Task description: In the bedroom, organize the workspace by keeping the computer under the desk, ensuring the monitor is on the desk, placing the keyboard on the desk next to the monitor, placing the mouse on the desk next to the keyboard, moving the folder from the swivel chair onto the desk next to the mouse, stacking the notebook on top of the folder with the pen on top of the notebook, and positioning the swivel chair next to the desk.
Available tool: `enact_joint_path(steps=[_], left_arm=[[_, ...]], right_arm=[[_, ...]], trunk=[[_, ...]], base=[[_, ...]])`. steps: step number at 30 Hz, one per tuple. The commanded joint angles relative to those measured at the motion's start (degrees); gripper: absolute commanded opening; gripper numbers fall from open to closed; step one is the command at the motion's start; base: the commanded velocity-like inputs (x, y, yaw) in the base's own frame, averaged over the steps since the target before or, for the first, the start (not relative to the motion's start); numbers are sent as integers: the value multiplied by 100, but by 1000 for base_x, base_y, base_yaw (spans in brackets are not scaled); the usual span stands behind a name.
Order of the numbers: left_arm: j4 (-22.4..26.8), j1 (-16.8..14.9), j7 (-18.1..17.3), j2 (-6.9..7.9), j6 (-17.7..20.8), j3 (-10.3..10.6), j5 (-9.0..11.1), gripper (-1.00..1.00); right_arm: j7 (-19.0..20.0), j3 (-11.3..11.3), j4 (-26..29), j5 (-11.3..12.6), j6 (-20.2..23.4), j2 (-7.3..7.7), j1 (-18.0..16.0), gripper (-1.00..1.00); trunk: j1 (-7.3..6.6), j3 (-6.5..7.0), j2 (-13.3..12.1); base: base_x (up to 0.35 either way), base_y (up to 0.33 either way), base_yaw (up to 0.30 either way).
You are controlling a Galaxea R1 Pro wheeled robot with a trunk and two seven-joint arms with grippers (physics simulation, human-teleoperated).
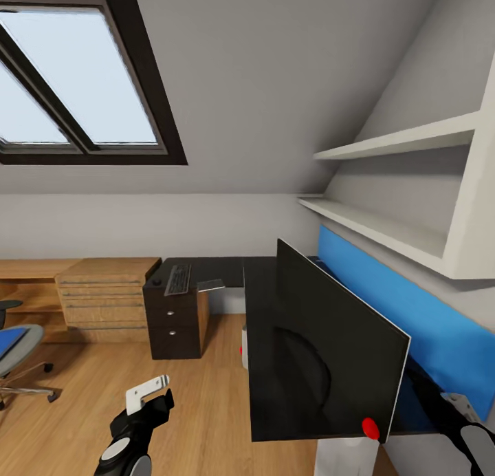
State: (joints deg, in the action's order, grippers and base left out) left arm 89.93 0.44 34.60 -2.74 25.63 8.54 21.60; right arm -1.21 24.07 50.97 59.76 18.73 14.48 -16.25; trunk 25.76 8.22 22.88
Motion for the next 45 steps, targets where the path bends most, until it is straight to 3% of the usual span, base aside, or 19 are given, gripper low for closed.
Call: enact_joint_path(steps=[1, 8, 17, 21, 26, 30, 33, 38, 41, 42, 45], left_arm=[[4, 0, 44, 1, 11, 13, 46, 100], [-2, 0, 47, 2, 11, 32, 46, 100], [-2, 0, 47, -5, 6, 34, 46, 100], [-2, 0, 47, -6, 4, 46, 46, 100], [-2, 0, 47, -7, 3, 51, 46, 100], [-2, 0, 47, -5, 3, 52, 46, 100], [-2, 0, 47, -4, 3, 52, 46, 100], [-2, 0, 47, -5, 3, 52, 46, 100], [-2, 0, 47, -6, 3, 52, 46, 100], [-7, 0, 47, -7, 3, 54, 46, 100], [-9, 0, 47, -7, 3, 58, 46, 100]], right_arm=[[-24, -35, 11, 42, 43, -3, -1, 100], [-56, -459, 85, 35, 84, 25, -9, 100], [-48, -655, 172, 35, 75, 1, -10, 100], [-47, -1073, 236, 32, 65, -5, -10, 100], [-46, -1311, 289, 27, 59, -14, -10, 100], [-46, -1430, 298, 24, 44, -96, -10, 100], [-46, -1797, 299, -17, 13, -167, -10, 100], [-46, -1887, 299, -39, 8, -253, -10, 100], [-46, -1908, 299, -290, 8, -426, -11, 100], [-46, -1907, 299, -620, -30, -594, -10, 100], [-46, -1906, 299, -895, -145, -717, -12, 100]], trunk=[[3, -1, 3], [3, -1, 3], [3, -1, 3], [3, -1, 3], [3, -1, 3], [3, -1, 3], [3, -1, 3], [3, -1, 3], [3, -1, 3], [3, -1, 3], [3, -1, 3]], base=[[31, -1, 0], [11, 0, 0], [0, 0, 0], [0, 0, 0], [0, 0, 0], [0, 0, 0], [0, 0, 0], [0, 0, 0], [0, 0, 0], [0, 0, 0], [0, 0, 0]])
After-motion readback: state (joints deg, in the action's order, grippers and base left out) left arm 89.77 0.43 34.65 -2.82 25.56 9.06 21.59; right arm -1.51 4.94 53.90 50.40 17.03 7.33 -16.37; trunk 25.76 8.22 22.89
